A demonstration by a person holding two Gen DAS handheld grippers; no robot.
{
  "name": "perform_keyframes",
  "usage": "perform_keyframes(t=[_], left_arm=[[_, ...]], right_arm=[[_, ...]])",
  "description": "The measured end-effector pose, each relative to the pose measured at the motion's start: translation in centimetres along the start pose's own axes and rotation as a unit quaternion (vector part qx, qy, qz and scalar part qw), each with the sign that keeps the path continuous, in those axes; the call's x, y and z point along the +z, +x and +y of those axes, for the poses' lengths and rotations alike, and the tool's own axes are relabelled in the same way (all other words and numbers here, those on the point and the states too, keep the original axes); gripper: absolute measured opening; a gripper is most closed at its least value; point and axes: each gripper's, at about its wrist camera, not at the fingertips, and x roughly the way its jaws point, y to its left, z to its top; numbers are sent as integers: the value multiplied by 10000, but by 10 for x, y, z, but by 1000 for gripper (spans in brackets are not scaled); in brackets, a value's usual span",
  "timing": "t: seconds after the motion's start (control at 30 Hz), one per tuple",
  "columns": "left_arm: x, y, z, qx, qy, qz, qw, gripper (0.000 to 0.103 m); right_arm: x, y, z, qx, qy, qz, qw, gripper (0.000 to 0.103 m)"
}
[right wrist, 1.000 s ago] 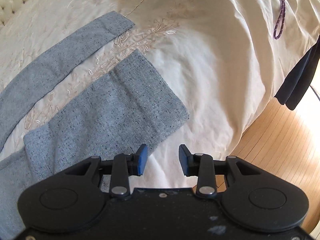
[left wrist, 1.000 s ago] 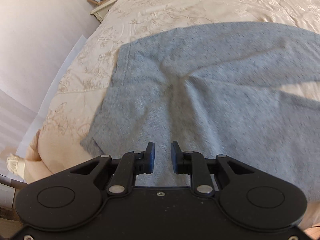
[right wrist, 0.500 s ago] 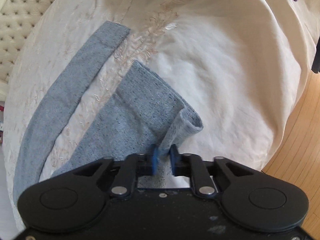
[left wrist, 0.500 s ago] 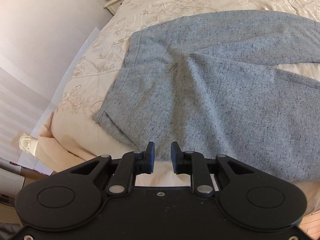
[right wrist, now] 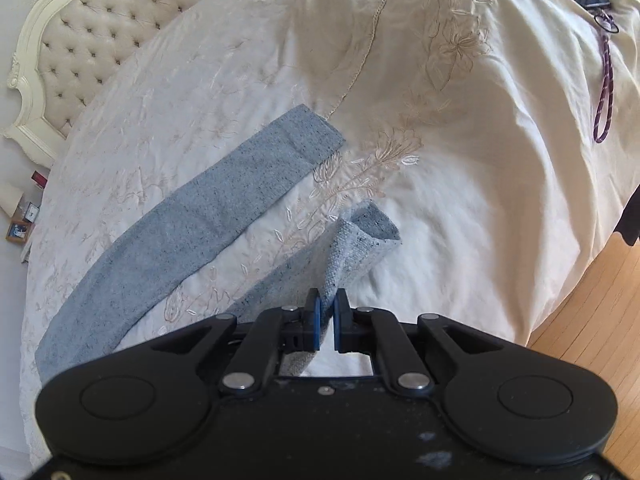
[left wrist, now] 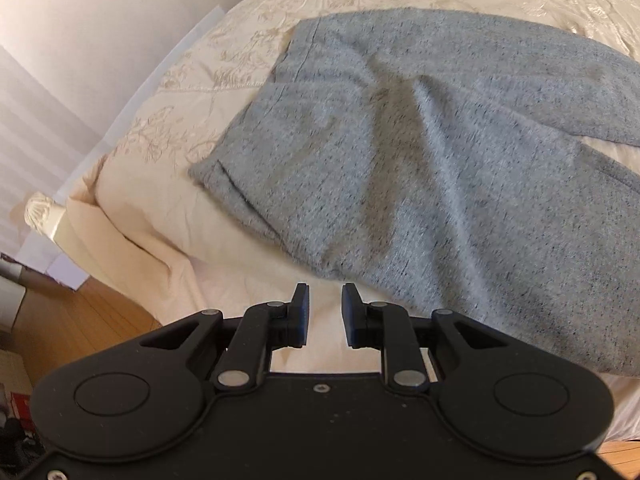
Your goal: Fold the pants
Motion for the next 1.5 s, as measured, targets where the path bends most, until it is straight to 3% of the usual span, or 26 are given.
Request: perform_keyframes(t=[0.13, 0.2, 0.3, 0.4, 0.63, 0.8, 1.07, 1.1, 1.17, 1.2, 1.3, 1.5], left_arm=[[-1, 12, -4, -75, 176, 111, 9998, 30], [1, 17, -9, -42, 326, 133, 9994, 30], [6, 17, -14, -86, 387, 63, 9992, 30], [10, 16, -17, -169, 460, 14, 9988, 30], [11, 22, -9, -229, 332, 104, 9991, 30], [7, 27, -2, -369, 232, 263, 9987, 30], [-3, 21, -4, -990, 197, 256, 9946, 30], [-4, 20, -6, -1076, 212, 250, 9937, 30], [-8, 18, -10, -1201, 200, 252, 9922, 30], [-9, 18, -11, -1251, 187, 277, 9916, 30], [-12, 19, -15, -1375, 148, 307, 9899, 38], [-16, 19, -16, -1621, 5, 294, 9863, 39]], right_arm=[[1, 31, -4, -234, -6, 282, 9993, 21], [9, 46, -7, -291, -7, 401, 9988, 21], [24, 49, -7, -439, -52, 175, 9989, 22], [29, 39, -15, -595, -3, 54, 9982, 30], [-13, 27, -49, -794, 382, 510, 9948, 31], [-49, 43, -52, -654, 598, 840, 9925, 31], [-54, 92, -45, -505, 1411, 944, 9842, 32], [-53, 95, -45, -494, 1466, 969, 9832, 32], [-51, 95, -44, -474, 1511, 972, 9826, 19], [-49, 93, -42, -447, 1484, 953, 9833, 4], [-40, 71, -32, -391, 1256, 773, 9883, 4], [-14, 17, -2, -82, 864, 250, 9959, 4]])
